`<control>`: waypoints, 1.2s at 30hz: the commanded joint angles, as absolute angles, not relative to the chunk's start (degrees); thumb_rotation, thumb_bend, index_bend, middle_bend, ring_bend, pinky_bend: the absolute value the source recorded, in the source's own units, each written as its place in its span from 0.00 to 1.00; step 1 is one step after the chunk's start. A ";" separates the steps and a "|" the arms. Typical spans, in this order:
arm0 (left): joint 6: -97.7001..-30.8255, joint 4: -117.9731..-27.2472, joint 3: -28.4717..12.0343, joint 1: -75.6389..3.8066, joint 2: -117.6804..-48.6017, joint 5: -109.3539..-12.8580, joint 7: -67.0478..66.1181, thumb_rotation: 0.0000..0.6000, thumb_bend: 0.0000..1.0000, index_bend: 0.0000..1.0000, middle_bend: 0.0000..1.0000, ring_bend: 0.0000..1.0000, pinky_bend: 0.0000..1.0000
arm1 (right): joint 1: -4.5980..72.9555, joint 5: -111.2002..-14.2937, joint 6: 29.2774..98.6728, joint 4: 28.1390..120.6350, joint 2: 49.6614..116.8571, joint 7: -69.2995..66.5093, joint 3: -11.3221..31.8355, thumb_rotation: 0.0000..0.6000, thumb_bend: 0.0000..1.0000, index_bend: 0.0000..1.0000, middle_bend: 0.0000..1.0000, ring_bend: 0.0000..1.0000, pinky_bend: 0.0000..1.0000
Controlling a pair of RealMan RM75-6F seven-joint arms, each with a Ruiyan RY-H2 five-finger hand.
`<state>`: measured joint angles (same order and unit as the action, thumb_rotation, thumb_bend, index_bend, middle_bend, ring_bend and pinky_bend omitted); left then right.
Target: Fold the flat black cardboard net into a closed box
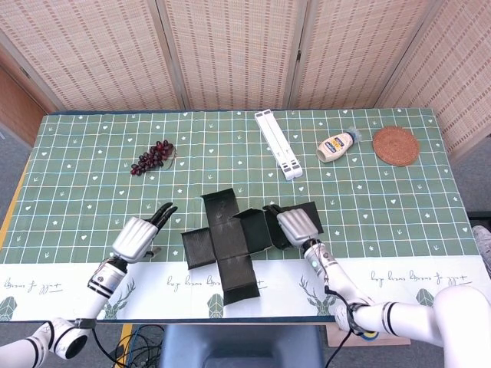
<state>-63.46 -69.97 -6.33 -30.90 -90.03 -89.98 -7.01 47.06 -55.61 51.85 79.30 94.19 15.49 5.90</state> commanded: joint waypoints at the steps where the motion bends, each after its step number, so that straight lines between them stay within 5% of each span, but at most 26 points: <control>1: -62.78 -68.54 -6.36 -31.73 -91.70 -89.03 -8.77 1.00 0.10 0.00 0.07 0.62 0.82 | 45.70 -58.77 53.25 78.14 94.78 13.33 5.66 1.00 0.31 0.20 0.27 0.80 0.95; 16: -61.85 -62.71 -6.64 -33.46 -97.68 -85.21 -10.90 1.00 0.10 0.00 0.05 0.62 0.82 | 42.95 -68.68 56.30 76.69 94.82 9.53 5.12 1.00 0.32 0.22 0.29 0.80 0.95; 36: -66.55 -59.01 -6.05 -35.12 -105.04 -87.09 -6.66 1.00 0.10 0.00 0.05 0.59 0.82 | 41.78 -69.93 56.18 76.65 96.18 10.65 7.33 1.00 0.32 0.22 0.29 0.80 0.95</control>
<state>-66.55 -58.92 -6.09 -35.03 -104.94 -87.08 -6.58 41.80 -69.95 56.19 76.63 96.16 10.64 7.32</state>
